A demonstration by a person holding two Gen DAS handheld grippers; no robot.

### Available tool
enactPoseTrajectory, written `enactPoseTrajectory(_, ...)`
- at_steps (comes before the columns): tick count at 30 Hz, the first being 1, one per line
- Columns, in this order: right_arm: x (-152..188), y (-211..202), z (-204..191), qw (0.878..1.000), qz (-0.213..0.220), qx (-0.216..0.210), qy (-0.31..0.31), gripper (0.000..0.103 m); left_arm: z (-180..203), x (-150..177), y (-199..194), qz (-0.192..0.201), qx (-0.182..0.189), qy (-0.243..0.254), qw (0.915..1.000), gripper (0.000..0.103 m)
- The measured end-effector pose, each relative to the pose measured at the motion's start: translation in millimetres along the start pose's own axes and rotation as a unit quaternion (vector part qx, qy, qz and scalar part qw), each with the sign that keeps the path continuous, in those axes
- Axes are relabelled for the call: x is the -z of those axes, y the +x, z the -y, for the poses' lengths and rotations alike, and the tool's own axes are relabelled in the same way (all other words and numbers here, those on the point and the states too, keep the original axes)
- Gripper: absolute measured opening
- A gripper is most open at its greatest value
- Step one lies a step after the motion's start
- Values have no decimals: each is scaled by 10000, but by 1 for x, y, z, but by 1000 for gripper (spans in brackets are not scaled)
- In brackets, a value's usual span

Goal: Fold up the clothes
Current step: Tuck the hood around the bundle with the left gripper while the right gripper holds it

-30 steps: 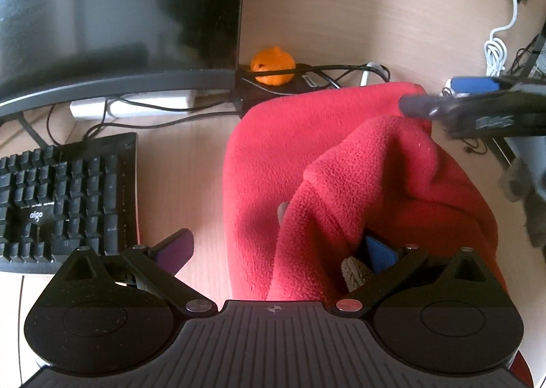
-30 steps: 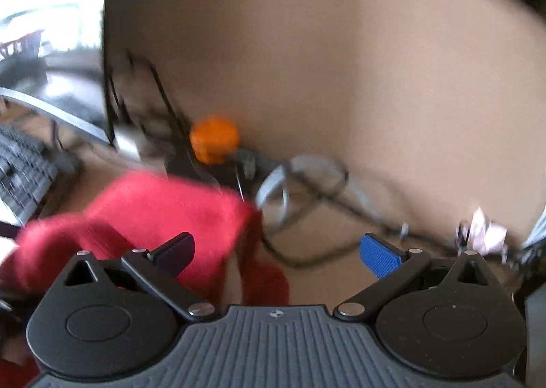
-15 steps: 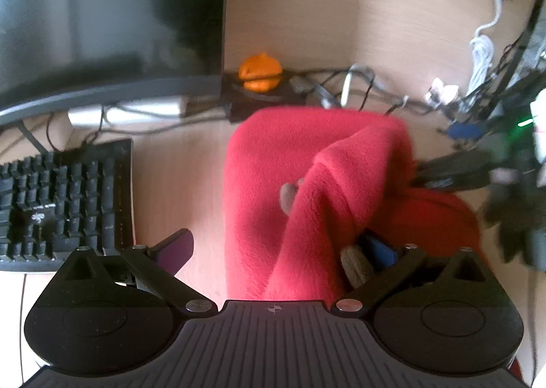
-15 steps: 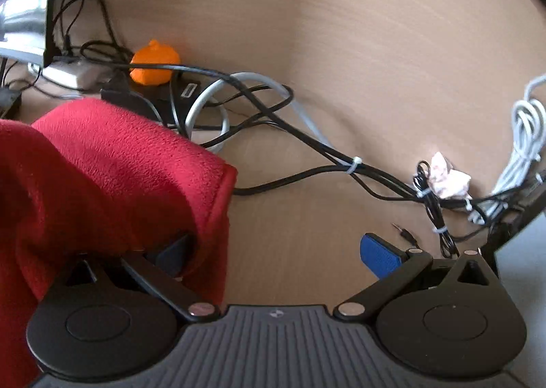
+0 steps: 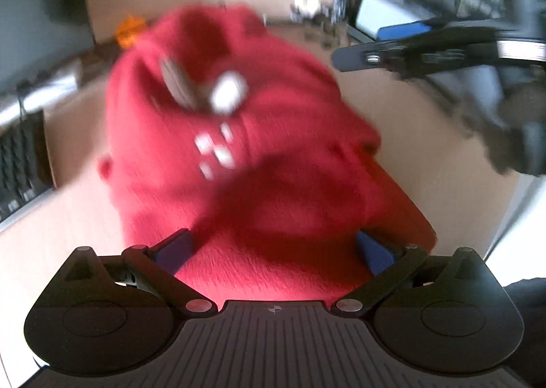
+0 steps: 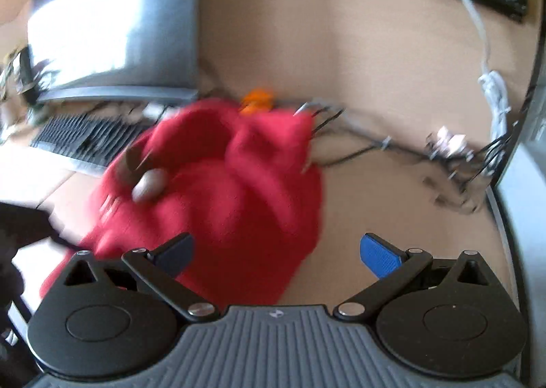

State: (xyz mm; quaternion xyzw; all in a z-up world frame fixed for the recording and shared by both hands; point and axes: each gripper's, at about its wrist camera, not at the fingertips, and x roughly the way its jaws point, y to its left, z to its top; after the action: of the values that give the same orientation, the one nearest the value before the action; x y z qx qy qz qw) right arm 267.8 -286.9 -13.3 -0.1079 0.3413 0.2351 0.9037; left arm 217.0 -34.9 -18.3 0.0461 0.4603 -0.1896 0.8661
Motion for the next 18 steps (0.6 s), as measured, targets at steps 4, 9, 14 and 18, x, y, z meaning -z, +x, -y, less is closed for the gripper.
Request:
enactPoseTrajectory(4,36,28,-34,9903,-736,750,-913,103,7,7,3,40,-129,123,9998,103)
enactPoseTrajectory(9,45,26,-43,9870,-703,1042,-1004,103,-4,9,3,-3,77,-88,9999,103)
enactPoseTrajectory(14,24,-7,-23,9926,-189,1148,-334,103,-5,9,3,21,118,-43,9999,103)
enactPoseTrajectory(18,2,-28,-13,9954,301,913,24,103,-6,3,-12,106,479,34,9988,103)
